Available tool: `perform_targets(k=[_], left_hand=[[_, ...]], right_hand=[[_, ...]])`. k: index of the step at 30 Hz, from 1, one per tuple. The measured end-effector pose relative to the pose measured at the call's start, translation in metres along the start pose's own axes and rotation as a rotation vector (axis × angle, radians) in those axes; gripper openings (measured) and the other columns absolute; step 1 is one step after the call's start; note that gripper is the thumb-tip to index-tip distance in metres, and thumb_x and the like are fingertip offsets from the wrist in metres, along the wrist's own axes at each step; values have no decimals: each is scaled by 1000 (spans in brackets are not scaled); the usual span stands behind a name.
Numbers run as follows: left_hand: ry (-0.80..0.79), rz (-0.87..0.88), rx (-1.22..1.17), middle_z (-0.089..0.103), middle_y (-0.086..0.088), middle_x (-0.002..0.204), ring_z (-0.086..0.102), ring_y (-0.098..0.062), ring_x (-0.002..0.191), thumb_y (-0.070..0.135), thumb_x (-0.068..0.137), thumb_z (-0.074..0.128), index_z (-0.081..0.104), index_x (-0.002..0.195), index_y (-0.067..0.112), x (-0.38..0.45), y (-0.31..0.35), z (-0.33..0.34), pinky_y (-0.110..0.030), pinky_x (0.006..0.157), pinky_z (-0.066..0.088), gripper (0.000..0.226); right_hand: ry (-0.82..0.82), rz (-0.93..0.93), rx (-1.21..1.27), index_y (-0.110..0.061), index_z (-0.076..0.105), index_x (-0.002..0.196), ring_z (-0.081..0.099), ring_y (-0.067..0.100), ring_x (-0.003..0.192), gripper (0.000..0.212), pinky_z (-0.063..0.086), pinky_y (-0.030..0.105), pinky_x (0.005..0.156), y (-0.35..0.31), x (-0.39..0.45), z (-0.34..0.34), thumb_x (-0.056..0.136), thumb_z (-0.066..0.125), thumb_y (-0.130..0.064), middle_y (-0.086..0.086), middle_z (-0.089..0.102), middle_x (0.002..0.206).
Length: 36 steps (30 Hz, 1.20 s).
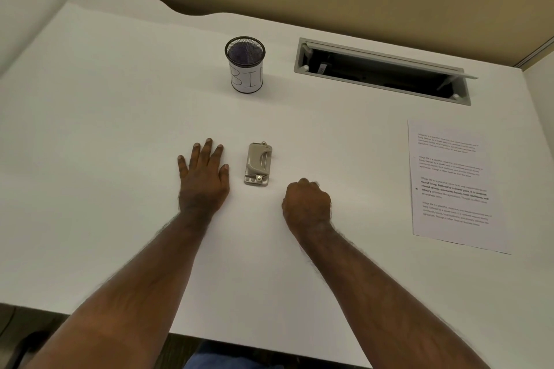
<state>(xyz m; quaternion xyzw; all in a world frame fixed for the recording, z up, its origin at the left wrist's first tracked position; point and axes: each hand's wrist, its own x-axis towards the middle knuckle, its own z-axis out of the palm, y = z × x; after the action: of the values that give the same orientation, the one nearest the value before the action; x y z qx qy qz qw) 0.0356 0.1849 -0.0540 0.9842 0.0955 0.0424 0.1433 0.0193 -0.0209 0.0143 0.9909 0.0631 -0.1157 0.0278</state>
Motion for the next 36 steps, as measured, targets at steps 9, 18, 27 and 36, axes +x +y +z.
perform_targets(k=[9, 18, 27, 36], left_hand=[[2, -2, -12, 33, -7, 157, 27, -29, 147, 32, 95, 35, 42, 144, 17, -1, 1, -2, -58, 118, 14, 51], [-11, -12, -8, 32, -6, 158, 25, -28, 147, 31, 96, 37, 41, 144, 19, 0, 2, -2, -58, 119, 13, 50], [-1, -14, -16, 31, -6, 158, 24, -27, 148, 28, 97, 40, 41, 144, 18, -2, 4, -5, -56, 119, 12, 49], [10, -7, -11, 33, -6, 158, 26, -28, 147, 30, 96, 38, 42, 144, 18, -1, 2, -2, -57, 119, 14, 50]], right_hand=[[60, -86, 45, -13, 64, 78, 64, 24, 78, 8, 48, 28, 57, 14, -5, 17, 76, 61, -20, 4, 66, 80], [10, 184, 664, -33, 51, 64, 53, 6, 60, 21, 35, 21, 51, 73, 2, 11, 84, 48, -40, -14, 58, 64], [-79, 29, 520, -23, 66, 84, 59, 20, 85, 19, 45, 28, 69, 55, -6, 23, 91, 51, -30, -3, 66, 90], [-77, -1, 378, -18, 70, 88, 60, 21, 92, 21, 50, 32, 75, 42, 2, 15, 92, 52, -26, 0, 68, 96]])
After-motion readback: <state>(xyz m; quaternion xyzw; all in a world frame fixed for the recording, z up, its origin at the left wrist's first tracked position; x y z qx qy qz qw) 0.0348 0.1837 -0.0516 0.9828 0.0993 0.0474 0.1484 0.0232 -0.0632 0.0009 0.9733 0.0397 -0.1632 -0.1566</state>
